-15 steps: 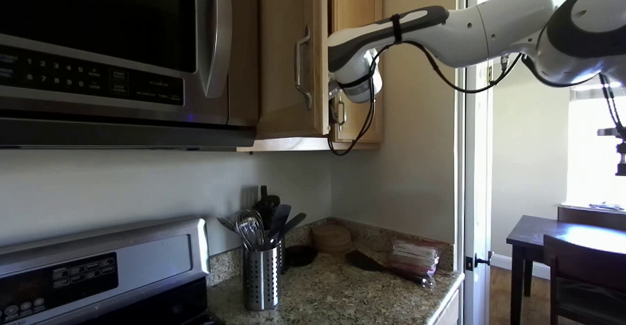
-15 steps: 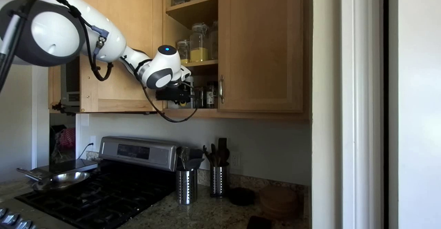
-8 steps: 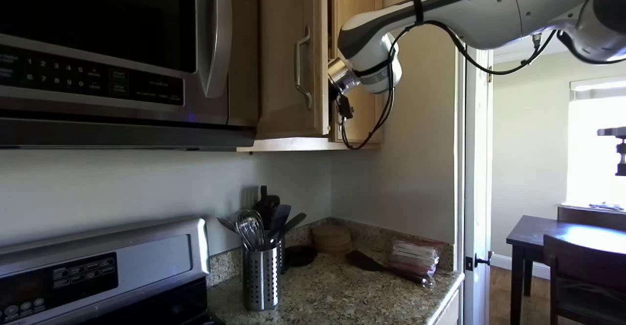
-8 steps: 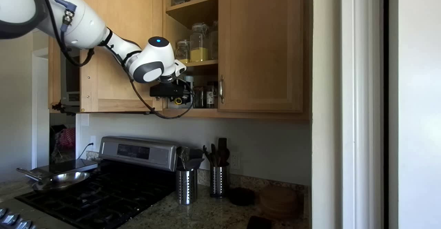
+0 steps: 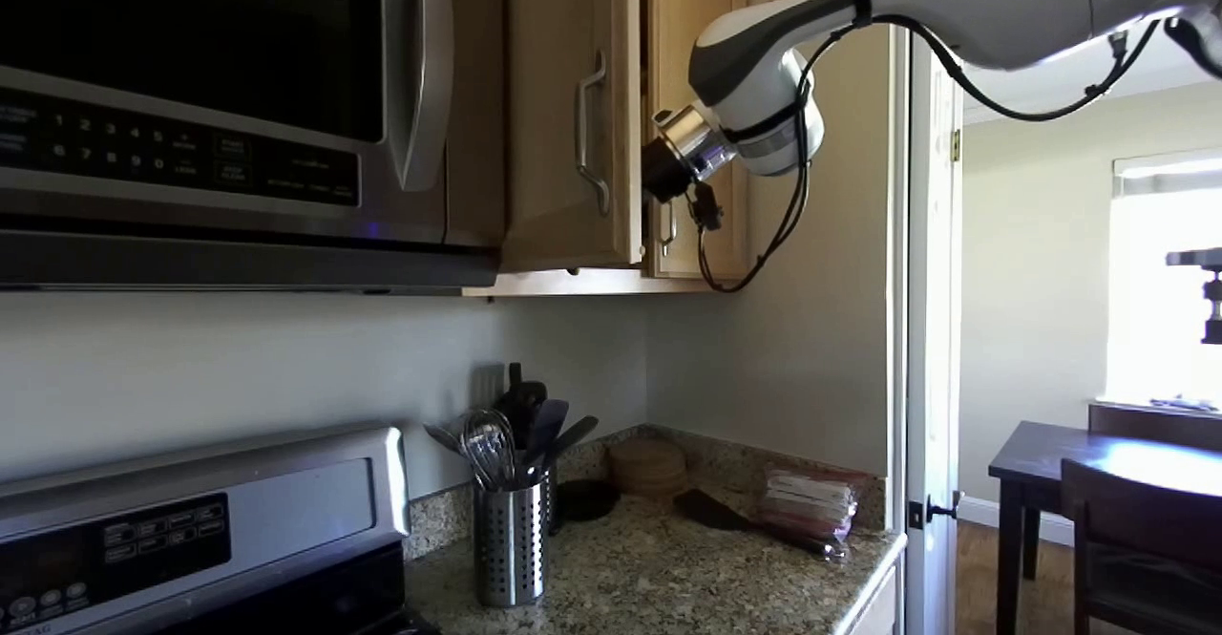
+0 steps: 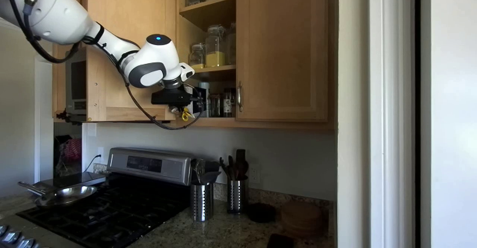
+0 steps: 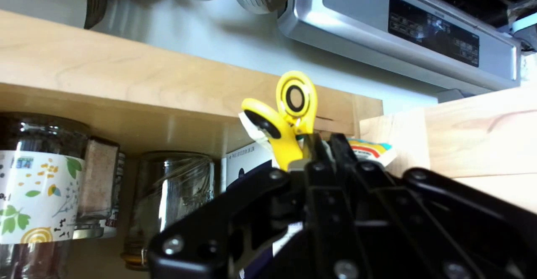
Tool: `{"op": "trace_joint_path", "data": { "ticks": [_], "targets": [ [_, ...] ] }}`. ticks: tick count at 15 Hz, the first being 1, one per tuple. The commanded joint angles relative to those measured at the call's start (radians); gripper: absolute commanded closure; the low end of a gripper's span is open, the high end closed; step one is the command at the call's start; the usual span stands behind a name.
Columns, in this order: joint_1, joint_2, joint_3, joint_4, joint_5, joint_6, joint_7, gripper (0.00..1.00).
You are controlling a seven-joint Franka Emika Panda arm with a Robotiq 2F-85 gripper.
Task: Open the cupboard, take an object out of it and place it on the counter
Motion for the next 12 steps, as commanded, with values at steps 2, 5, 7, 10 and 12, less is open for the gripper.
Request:
{"op": "trace_joint_path", "data": {
  "ticks": [2, 5, 7, 10, 12],
  "targets": [
    [-0.007, -0.135, -0.02, -0.145, 0.055, 0.005, 0.013, 0.91],
    [-0.007, -0.191, -0.034, -0.206, 0.059, -0.003, 0.027, 0.91],
    [0.175, -0.211, -0.211, -0.25, -0.018, 0.01, 0.09, 0.91],
    [0.272, -0.249, -0.309, -0.309, -0.086, 0.009, 0.159, 0.91],
    [0.324, -0.256, -0.361, -0.34, -0.151, 0.005, 0.212, 0.91]
  ]
}}
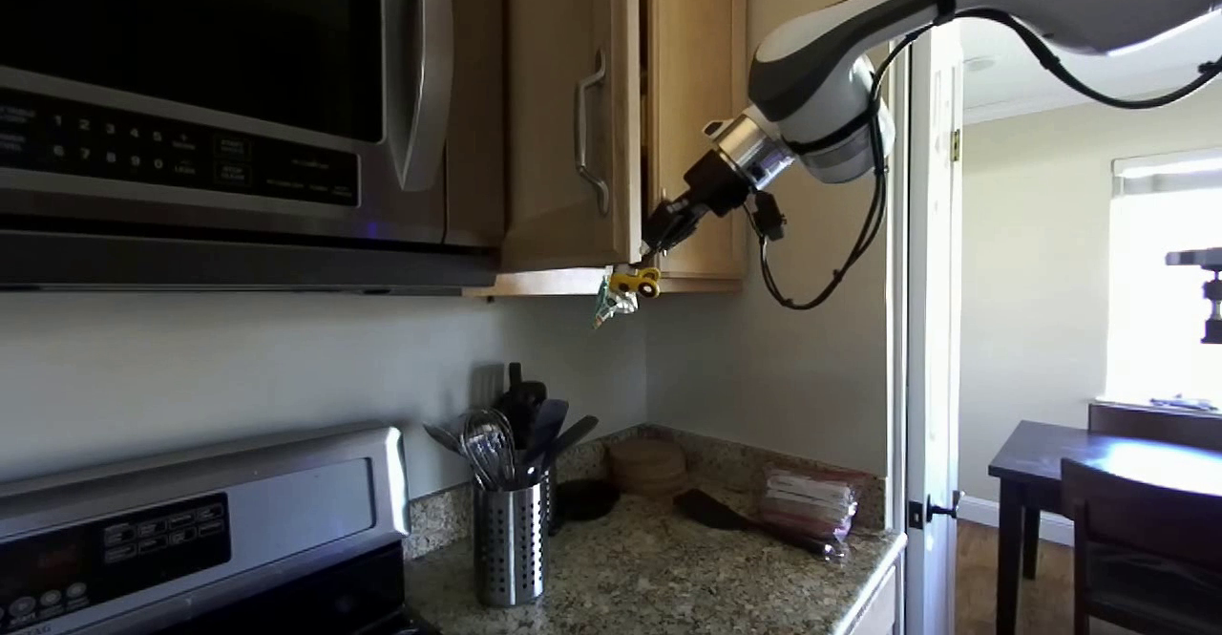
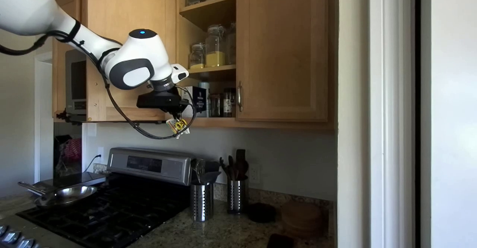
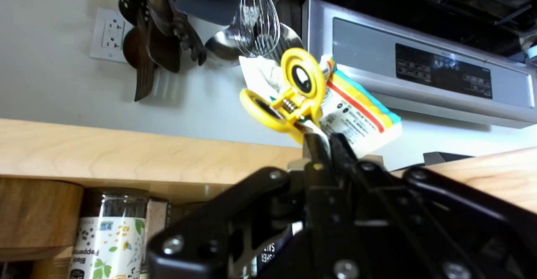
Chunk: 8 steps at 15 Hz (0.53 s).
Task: Open the cupboard, take an object out of it and place it on the counter
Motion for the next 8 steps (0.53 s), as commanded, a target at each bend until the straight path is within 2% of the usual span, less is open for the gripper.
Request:
{"op": "trace_joint_path", "data": {
  "ticks": [1, 4, 8],
  "targets": [
    [0.114, -0.048, -0.101, -0.092, -0.103, 0.006, 0.111, 0.91],
    [0.164, -0.014, -0.131, -0.115, -0.201, 0.014, 0.201, 0.91],
    [0.193, 0.066, -0.138, -0.123, -0.315, 0.023, 0.301, 0.92]
  ]
}}
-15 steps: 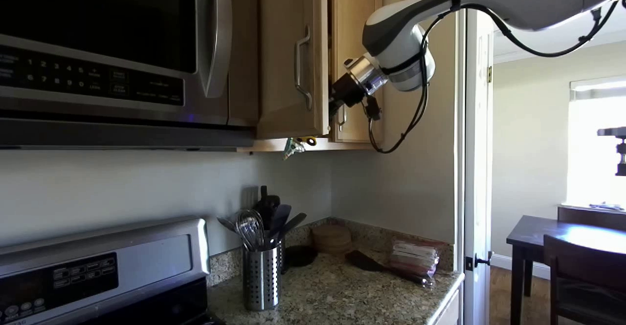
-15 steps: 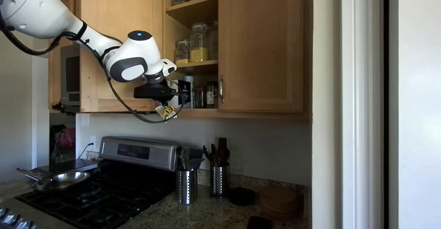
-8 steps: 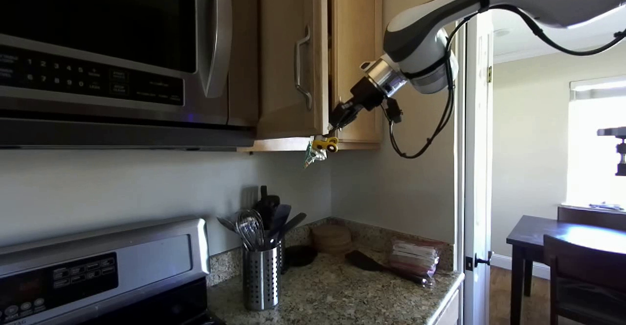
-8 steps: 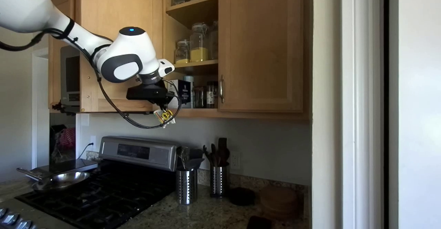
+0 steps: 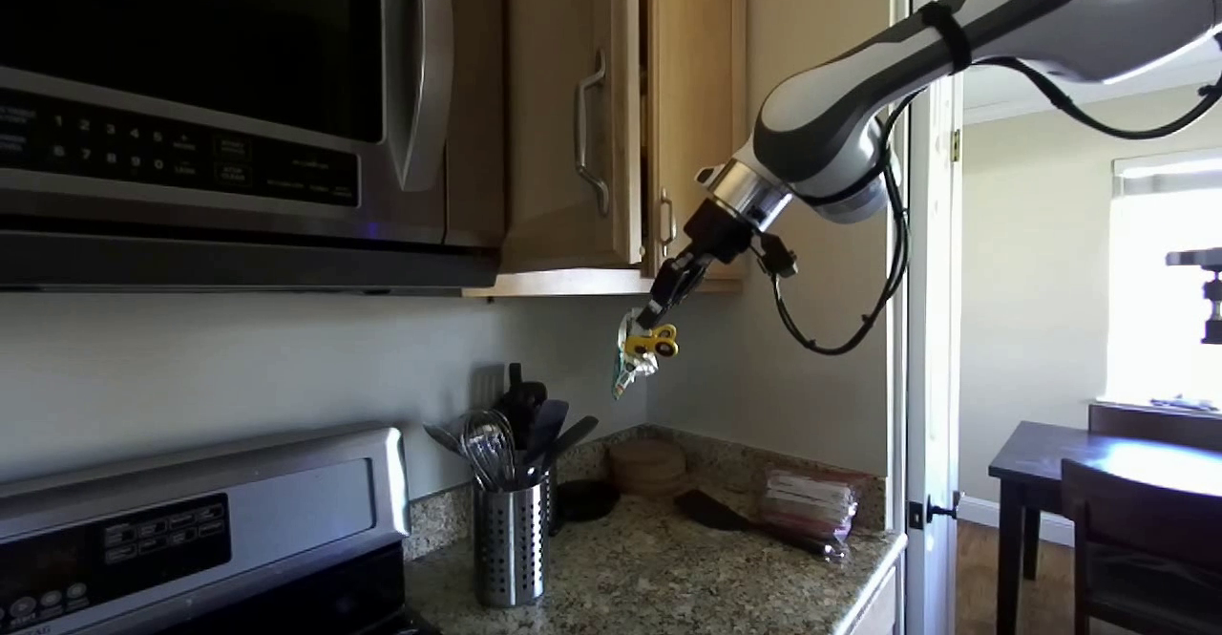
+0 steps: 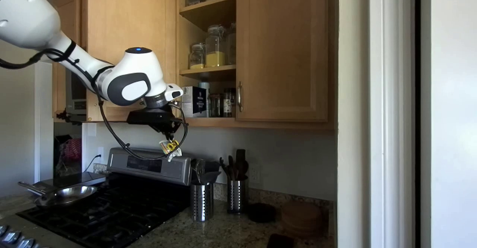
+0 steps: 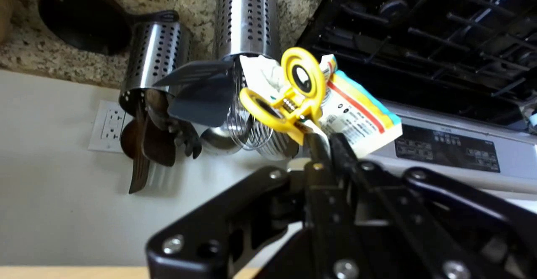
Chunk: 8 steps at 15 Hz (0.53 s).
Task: Open the cupboard, take an object out of it and place it on the counter
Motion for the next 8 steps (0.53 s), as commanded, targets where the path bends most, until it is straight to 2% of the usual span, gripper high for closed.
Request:
{"op": "trace_joint_path", "data": {
  "ticks": [1, 8],
  "targets": [
    [0.043, 0.074, -0.027, -0.008, -0.099, 0.028, 0.096, 0.92],
    [0.029, 0.267, -0.011, 0.019, -0.249, 0.074, 0.241, 0.92]
  ]
}}
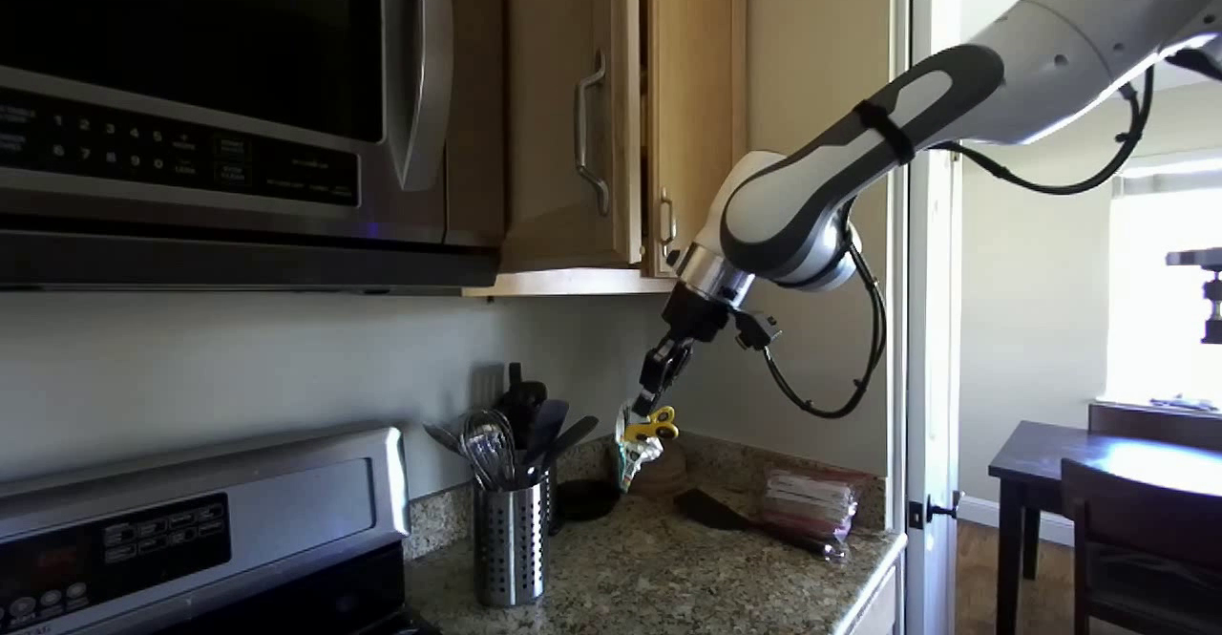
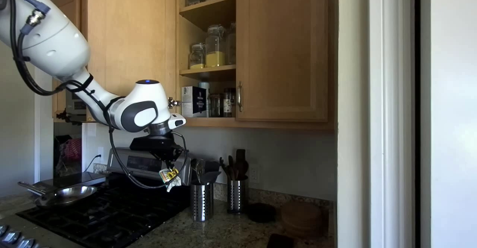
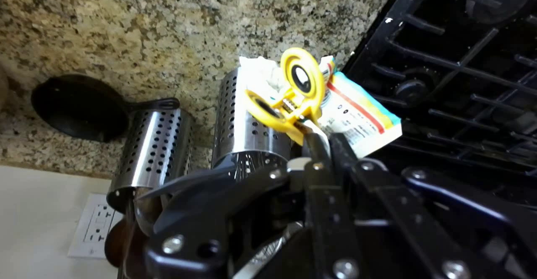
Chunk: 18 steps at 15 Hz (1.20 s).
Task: Open the cupboard, take an object out of it and place it on the counter
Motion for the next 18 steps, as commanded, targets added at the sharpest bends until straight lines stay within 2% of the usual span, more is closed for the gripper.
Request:
{"op": "trace_joint_path", "data": {
  "ticks": [1, 9, 13, 18],
  "targets": [
    [0.005, 0.095, -0.01, 0.014, -0.112, 0.038, 0.122, 0.92],
    [0.037, 0.271, -0.071, 0.008, -0.389, 0.119, 0.426, 0.92],
    [0.069, 0.338, -0.114, 0.025, -0.444, 0.114, 0.521, 0.92],
    [0.107, 0.397, -0.137, 0.038, -0.44, 0.109, 0.571, 0.92]
  ]
}}
